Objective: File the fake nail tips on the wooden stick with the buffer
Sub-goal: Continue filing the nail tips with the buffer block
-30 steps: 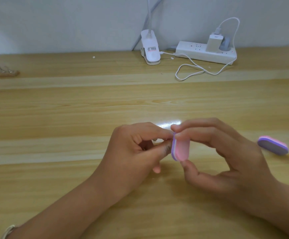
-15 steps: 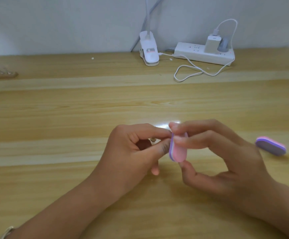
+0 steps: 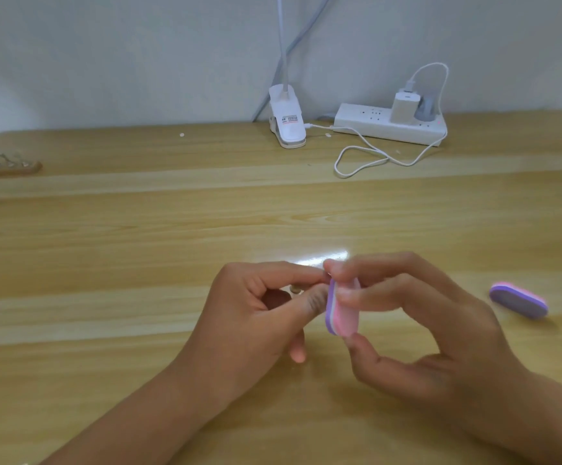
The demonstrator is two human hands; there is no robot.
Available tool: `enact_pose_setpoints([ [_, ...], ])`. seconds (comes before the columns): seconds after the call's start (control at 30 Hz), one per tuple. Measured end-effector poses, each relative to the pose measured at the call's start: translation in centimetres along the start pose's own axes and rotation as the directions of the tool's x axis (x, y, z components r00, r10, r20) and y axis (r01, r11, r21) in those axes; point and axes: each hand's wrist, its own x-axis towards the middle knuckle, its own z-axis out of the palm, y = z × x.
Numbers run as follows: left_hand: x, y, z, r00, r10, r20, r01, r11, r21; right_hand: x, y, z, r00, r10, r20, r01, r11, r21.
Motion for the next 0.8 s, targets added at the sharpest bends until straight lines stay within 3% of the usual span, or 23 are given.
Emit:
enact_pose_setpoints([
  [0.13,0.1,-0.07,-0.06,1.0,-0.009,-0.012,0.01,0.999,0.033,0.36,0.48,-0.71,0.995,0.088,-0.047,-0.088,0.996,0.007],
  [0.3,0.07,-0.01,0.01,1.0,-0.004,0.016,0.004,1.0,0.001,0.13,-0.11,-0.03,1.0,-0.019,0.015,0.019,1.0,-0.015],
  [0.43,0.06,-0.05,0.05,1.0,-0.014,0.004,0.014,1.0,0.009,0.61,0.34,-0.73,0.996,0.08,-0.049,-0.081,0.996,-0.03],
  [0.57,-0.04,0.16,0.03,1.0,-0.005,0.015,0.005,1.0,0.009,0.23,0.13,-0.29,1.0,-0.005,0.007,0.006,1.0,-0.022],
  [0.67,0.09,0.07,-0.02,1.0,-0.011,0.003,0.011,1.0,0.026,0.42,0.4,-0.74,0.997,0.069,-0.043,-0.071,0.997,-0.035],
  [0.8,0.05,0.2,0.1,0.999,-0.005,0.043,0.005,1.0,-0.007,0.03,-0.16,0.26,0.999,-0.04,0.015,0.04,0.999,-0.03],
])
